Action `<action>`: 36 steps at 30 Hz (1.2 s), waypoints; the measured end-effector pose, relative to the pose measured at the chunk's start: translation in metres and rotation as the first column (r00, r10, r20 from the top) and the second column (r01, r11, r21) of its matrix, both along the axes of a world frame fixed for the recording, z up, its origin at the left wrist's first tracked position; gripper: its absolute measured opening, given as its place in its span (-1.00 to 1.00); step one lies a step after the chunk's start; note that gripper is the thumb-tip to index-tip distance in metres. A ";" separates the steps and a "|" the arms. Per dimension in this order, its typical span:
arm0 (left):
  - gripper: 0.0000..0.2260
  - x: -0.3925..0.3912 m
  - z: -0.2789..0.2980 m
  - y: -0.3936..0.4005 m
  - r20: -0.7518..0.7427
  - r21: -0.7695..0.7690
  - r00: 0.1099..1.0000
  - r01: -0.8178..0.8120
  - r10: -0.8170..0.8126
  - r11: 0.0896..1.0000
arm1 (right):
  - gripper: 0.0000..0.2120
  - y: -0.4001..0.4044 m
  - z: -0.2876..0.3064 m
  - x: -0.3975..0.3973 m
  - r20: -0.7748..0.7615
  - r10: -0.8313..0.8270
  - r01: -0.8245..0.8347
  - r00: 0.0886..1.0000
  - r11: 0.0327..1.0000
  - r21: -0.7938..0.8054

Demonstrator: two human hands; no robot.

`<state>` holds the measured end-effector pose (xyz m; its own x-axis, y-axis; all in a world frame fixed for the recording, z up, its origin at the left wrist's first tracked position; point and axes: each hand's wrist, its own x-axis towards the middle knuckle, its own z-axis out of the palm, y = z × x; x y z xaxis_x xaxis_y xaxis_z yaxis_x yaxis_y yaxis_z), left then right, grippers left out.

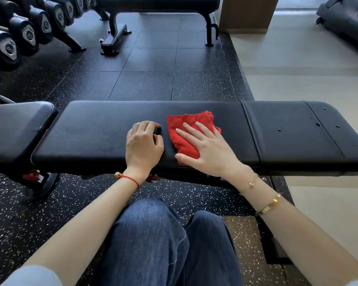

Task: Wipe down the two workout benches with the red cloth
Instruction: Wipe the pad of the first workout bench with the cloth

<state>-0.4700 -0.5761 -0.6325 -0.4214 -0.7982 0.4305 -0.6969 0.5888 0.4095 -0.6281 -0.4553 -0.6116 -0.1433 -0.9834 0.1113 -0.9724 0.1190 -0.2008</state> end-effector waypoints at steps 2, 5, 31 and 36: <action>-0.76 0.001 0.000 -0.001 0.001 0.007 1.000 0.010 -0.010 1.000 | -0.28 0.015 0.001 -0.015 0.010 -0.037 0.037 0.999 0.999 -0.007; -0.76 0.002 0.000 0.001 0.030 0.002 0.999 0.023 -0.023 1.000 | -0.32 0.023 0.001 -0.048 0.035 -0.189 0.189 0.981 0.982 0.024; -0.77 0.004 0.000 -0.003 0.013 0.008 0.998 0.058 -0.058 0.998 | -0.26 0.047 0.013 -0.026 0.228 -0.128 0.128 0.965 0.992 0.015; -0.79 0.005 0.000 -0.008 0.056 0.022 0.995 0.076 -0.077 0.997 | -0.45 0.037 0.023 -0.010 0.490 -0.253 0.377 0.834 0.910 -0.172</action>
